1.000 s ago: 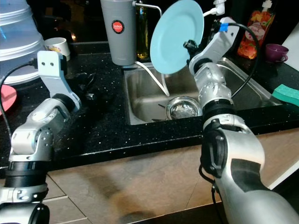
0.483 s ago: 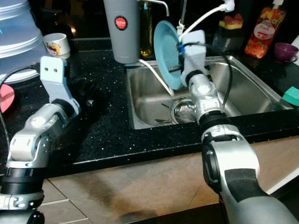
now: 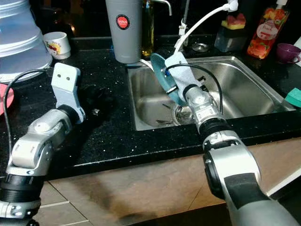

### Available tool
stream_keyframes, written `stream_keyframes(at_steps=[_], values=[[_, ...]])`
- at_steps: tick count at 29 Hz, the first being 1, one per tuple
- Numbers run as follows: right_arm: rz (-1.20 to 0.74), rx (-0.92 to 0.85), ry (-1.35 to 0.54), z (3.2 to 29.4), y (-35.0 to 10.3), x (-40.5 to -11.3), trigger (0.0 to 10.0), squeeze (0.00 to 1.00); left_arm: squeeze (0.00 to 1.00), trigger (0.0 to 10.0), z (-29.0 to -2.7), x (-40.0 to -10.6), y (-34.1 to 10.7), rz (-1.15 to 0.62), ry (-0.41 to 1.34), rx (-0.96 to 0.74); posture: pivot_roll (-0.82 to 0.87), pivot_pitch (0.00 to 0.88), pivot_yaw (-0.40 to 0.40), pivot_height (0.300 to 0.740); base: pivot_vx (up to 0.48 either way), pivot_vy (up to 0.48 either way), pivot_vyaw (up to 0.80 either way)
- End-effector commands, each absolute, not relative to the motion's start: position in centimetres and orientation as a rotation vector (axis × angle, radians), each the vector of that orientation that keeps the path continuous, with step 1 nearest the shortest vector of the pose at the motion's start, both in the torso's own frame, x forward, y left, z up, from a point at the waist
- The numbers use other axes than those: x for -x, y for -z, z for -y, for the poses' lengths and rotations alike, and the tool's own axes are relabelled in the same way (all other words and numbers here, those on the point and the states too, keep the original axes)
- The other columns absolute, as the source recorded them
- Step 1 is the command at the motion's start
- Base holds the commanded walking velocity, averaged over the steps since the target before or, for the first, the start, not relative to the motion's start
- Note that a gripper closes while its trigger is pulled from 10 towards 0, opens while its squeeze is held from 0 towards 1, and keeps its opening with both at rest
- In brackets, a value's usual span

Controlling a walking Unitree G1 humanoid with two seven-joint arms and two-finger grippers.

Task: Kitchen organization

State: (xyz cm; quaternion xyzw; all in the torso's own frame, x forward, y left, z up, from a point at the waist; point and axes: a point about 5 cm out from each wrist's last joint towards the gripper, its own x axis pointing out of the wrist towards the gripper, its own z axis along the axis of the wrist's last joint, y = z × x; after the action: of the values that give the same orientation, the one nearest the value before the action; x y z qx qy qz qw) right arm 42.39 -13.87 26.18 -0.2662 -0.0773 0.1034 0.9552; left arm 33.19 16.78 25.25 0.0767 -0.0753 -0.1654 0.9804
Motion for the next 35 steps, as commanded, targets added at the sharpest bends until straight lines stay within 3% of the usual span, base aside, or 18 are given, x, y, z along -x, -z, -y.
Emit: stream_keyframes(at_steps=[1, 4, 5, 6, 7, 9, 13, 14, 18, 20, 27, 29, 35], values=[[0.083, 0.538, -0.205, 14.5, -25.0, -42.4, 10.0, 0.0, 0.0, 10.0, -16.8, -32.9, -25.1, 0.138, 0.334, -0.191, 0.06, 0.104, -0.042, 0.74, 0.0, 0.0, 0.0], [0.045, 0.51, -0.215, 14.5, -24.4, -42.4, 10.0, 0.01, 0.0, 10.0, -16.8, -32.9, -25.0, 0.134, 0.333, -0.197, 0.06, 0.103, -0.042, 0.74, 0.0, 0.0, 0.0], [0.034, 0.493, -0.218, 14.5, -24.3, -42.4, 10.0, 0.34, 0.0, 10.0, -16.8, -32.8, -25.0, 0.134, 0.333, -0.198, 0.06, 0.103, -0.042, 0.74, 0.0, 0.0, 0.0], [0.027, 0.48, -0.219, 14.4, -24.2, -42.4, 10.0, 0.34, 0.0, 10.0, -16.8, -32.8, -25.0, 0.133, 0.333, -0.197, 0.06, 0.102, -0.042, 0.74, 0.0, 0.0, 0.0], [0.022, 0.465, -0.219, 14.5, -24.1, -42.4, 10.0, 0.75, 0.0, 10.0, -16.8, -32.8, -25.0, 0.13, 0.332, -0.195, 0.06, 0.102, -0.042, 0.74, 0.0, 0.0, 0.0], [0.013, 0.433, -0.217, 14.5, -24.0, -42.4, 10.0, 1.0, 0.0, 10.0, -16.9, -32.8, -24.9, 0.127, 0.332, -0.194, 0.06, 0.102, -0.042, 0.74, 0.0, 0.0, 0.0], [0.048, 0.364, -0.186, 14.7, -24.4, -42.4, 10.0, 1.0, 0.0, 10.0, -17.1, -32.8, -24.9, 0.121, 0.317, -0.183, 0.06, 0.095, -0.038, 0.74, 0.0, 0.0, 0.0], [0.105, 0.272, -0.166, 14.8, -25.2, -42.4, 10.0, 0.0, 0.0, 10.0, -17.2, -32.8, -25.0, 0.121, 0.308, -0.176, 0.06, 0.089, -0.039, 0.74, 0.0, 0.0, 0.0], [0.2, 0.101, -0.139, 15.1, -26.3, -42.3, 10.0, 0.0, 0.0, 10.0, -17.3, -32.8, -25.3, 0.129, 0.293, -0.166, 0.06, 0.083, -0.037, 0.74, 0.0, 0.0, 0.0], [0.297, -0.18, -0.125, 15.5, -26.4, -41.7, 10.0, 0.0, 0.0, 10.0, -17.7, -32.7, -26.1, 0.188, 0.241, -0.143, 0.06, 0.072, -0.031, 0.74, 0.0, 0.0, 0.0], [0.275, -0.35, -0.094, 16.0, -24.0, -41.0, 10.0, 0.0, 0.0, 10.0, -18.4, -32.2, -25.9, 0.219, 0.131, -0.064, 0.05, 0.06, -0.025, 0.74, 0.0, 0.0, 0.0], [0.368, -0.46, -0.064, 16.9, -24.7, -40.1, 10.0, 0.0, 0.0, 10.0, -18.7, -31.5, -25.3, 0.223, 0.091, -0.058, 0.05, 0.055, -0.024, 0.74, 0.0, 0.0, 0.0], [0.456, -0.539, -0.105, 17.2, -25.9, -39.1, 10.0, 0.0, 0.0, 10.0, -18.6, -30.8, -25.4, 0.242, 0.087, -0.063, 0.05, 0.042, -0.024, 0.74, 0.0, 0.0, 0.0]])
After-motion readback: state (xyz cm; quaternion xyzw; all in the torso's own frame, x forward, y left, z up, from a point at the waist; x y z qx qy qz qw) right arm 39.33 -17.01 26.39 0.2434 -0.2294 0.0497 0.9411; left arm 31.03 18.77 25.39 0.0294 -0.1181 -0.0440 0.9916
